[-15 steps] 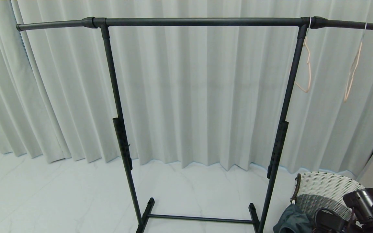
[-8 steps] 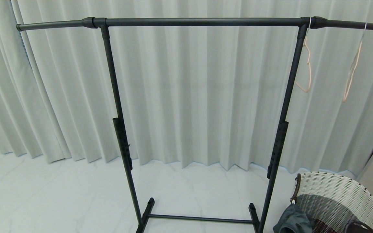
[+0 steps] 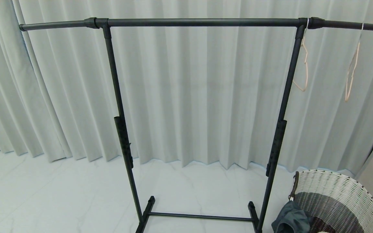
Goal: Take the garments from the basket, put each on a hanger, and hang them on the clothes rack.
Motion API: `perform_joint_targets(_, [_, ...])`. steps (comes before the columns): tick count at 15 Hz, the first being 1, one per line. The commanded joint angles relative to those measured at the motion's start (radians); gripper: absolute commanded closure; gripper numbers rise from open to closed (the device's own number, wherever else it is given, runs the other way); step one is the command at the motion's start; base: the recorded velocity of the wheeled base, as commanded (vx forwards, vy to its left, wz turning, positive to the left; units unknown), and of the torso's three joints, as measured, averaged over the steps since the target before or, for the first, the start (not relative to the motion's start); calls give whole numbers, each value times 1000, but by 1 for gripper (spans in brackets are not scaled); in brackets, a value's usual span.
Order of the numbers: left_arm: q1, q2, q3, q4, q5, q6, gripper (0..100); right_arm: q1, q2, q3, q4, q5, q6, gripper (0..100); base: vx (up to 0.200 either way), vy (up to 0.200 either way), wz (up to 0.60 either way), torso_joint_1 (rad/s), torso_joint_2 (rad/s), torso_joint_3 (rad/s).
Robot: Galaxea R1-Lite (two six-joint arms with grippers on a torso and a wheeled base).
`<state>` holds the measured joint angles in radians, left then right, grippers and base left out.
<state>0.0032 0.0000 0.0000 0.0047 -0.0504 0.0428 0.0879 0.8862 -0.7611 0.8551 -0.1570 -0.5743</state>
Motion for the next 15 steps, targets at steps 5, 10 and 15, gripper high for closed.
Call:
perform_joint_targets(5, [0, 0, 0, 0, 0, -1, 0, 67, -41, -84, 4, 4, 1, 100, -200, 0, 0, -2, 0, 6])
perform_joint_targets(10, [0, 0, 0, 0, 0, -1, 0, 220, 69, -182, -1, 17, 96, 100, -80, 0, 0, 1, 2, 0])
perform_joint_targets(15, [0, 2, 0, 1, 0, 12, 0, 667, 292, -342, -70, 27, 556, 100, 0, 0, 0, 0, 0, 0])
